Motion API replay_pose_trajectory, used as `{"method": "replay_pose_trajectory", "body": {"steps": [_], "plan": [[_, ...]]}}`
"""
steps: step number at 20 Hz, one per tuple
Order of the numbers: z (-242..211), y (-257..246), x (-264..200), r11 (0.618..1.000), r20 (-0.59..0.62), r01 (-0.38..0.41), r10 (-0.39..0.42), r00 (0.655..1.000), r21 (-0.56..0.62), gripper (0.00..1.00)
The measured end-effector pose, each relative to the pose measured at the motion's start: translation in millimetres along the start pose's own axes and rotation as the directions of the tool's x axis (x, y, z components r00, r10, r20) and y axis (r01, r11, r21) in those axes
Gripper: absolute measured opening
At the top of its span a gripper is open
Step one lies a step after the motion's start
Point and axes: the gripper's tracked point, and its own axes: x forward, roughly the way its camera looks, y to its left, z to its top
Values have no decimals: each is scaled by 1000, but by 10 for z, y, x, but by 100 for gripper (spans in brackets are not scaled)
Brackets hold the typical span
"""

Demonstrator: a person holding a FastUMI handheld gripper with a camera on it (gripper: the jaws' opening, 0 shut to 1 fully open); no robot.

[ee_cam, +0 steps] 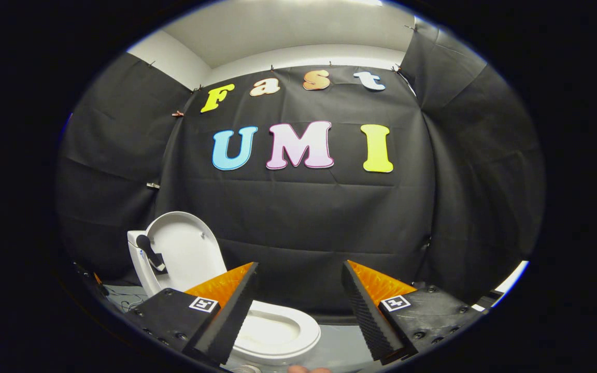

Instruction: Open the toilet lid.

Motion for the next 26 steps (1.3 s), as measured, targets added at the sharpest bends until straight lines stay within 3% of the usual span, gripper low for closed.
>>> {"method": "replay_pose_trajectory", "body": {"steps": [19, 23, 26], "plan": [[-55, 194, 25, 999, -1, -48, 48, 999, 26, 99], [123, 51, 42, 998, 78, -16, 21, 997, -55, 98], [-7, 22, 110, 1000, 44, -13, 13, 999, -3, 98]]}}
